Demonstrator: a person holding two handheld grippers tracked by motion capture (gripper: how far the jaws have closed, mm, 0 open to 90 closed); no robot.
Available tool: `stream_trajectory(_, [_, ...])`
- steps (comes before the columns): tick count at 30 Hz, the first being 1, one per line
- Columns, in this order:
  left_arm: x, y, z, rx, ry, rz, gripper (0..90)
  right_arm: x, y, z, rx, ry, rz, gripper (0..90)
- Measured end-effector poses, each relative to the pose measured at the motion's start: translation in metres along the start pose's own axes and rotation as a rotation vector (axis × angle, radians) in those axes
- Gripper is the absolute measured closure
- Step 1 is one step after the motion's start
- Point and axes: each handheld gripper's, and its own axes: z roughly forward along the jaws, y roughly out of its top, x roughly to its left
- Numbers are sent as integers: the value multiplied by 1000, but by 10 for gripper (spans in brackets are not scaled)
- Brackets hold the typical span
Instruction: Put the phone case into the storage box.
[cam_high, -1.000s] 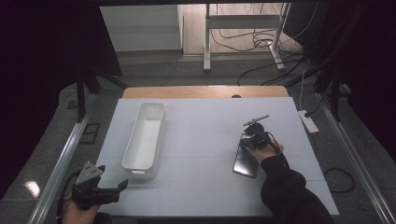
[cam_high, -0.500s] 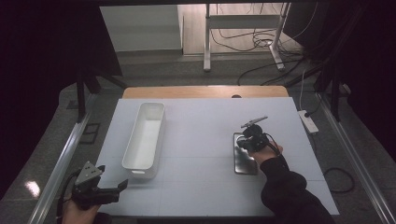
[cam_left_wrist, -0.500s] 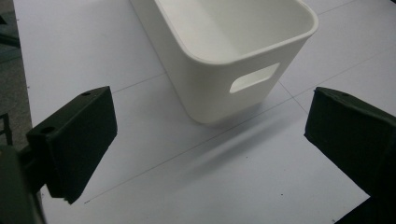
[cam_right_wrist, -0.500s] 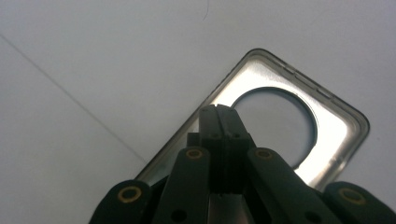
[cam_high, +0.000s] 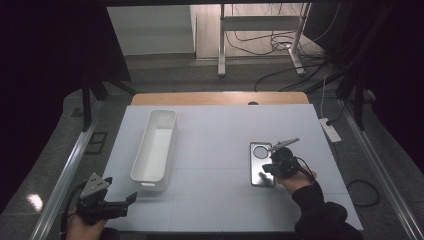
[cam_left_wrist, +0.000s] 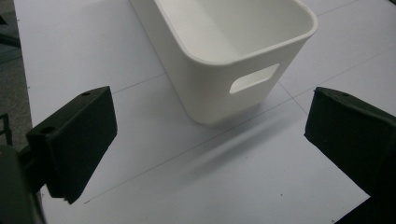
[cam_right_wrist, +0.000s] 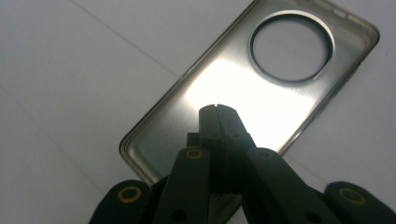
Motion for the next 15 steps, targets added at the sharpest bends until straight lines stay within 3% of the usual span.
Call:
stream_trajectory(9, [0, 0, 0, 0, 0, 2, 30, -2, -20, 0, 70, -9, 8, 900])
stream_trajectory(15, [0, 0, 0, -1, -1, 1, 30, -9, -22, -3, 73, -37, 20, 900])
